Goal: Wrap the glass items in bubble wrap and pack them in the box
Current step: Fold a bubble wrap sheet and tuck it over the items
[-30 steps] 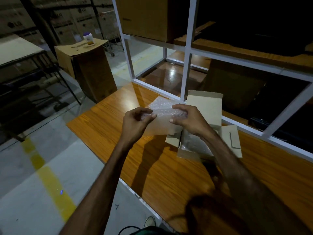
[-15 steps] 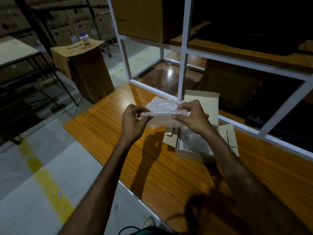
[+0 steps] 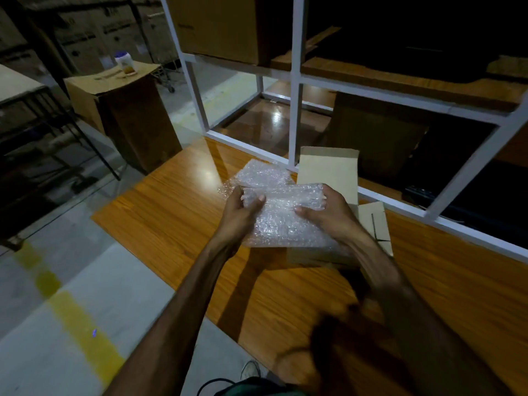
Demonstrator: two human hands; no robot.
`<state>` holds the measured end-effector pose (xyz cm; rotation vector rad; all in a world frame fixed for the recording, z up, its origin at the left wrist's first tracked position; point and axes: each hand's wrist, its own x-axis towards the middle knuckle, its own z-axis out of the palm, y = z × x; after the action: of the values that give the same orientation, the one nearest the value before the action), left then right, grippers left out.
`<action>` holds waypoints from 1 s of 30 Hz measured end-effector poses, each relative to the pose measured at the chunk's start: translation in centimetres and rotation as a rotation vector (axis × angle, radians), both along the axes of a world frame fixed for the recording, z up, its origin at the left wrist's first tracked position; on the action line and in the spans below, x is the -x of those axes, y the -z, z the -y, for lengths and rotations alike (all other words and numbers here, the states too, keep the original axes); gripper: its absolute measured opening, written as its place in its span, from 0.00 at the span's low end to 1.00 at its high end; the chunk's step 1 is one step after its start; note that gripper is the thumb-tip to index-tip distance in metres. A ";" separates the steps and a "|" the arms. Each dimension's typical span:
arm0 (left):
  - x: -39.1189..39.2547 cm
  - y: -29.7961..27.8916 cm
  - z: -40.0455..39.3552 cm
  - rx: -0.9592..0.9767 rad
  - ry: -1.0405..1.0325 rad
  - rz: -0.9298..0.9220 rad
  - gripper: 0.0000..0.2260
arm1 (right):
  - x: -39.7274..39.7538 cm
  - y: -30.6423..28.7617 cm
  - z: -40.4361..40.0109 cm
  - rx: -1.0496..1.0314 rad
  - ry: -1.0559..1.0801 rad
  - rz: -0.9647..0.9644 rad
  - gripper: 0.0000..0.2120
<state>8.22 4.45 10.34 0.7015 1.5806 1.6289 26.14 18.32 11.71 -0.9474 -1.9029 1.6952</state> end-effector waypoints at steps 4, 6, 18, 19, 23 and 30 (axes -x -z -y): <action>-1.5 0.9 -0.8 0.066 0.062 0.065 0.21 | -2.3 1.2 -0.5 0.097 0.118 -0.032 0.18; -2.2 1.2 -1.4 0.082 0.094 0.008 0.17 | -3.5 1.6 -0.9 0.088 0.121 -0.025 0.16; -3.6 1.3 -7.1 0.052 0.174 -0.238 0.05 | -8.6 2.2 -6.0 -0.109 0.169 0.059 0.12; -3.4 1.1 -7.6 0.055 0.173 -0.229 0.07 | -8.6 2.1 -6.6 -0.124 0.162 0.069 0.12; -2.7 0.4 -9.1 0.097 0.188 -0.076 0.16 | -8.2 1.9 -8.4 -0.138 0.159 0.145 0.26; -2.0 1.4 -9.0 0.160 0.251 -0.122 0.13 | -8.2 2.4 -8.4 0.023 0.053 0.062 0.09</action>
<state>10.26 13.46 8.93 0.8878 1.6154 1.2846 34.32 26.77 9.32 -1.0613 -1.8836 1.6791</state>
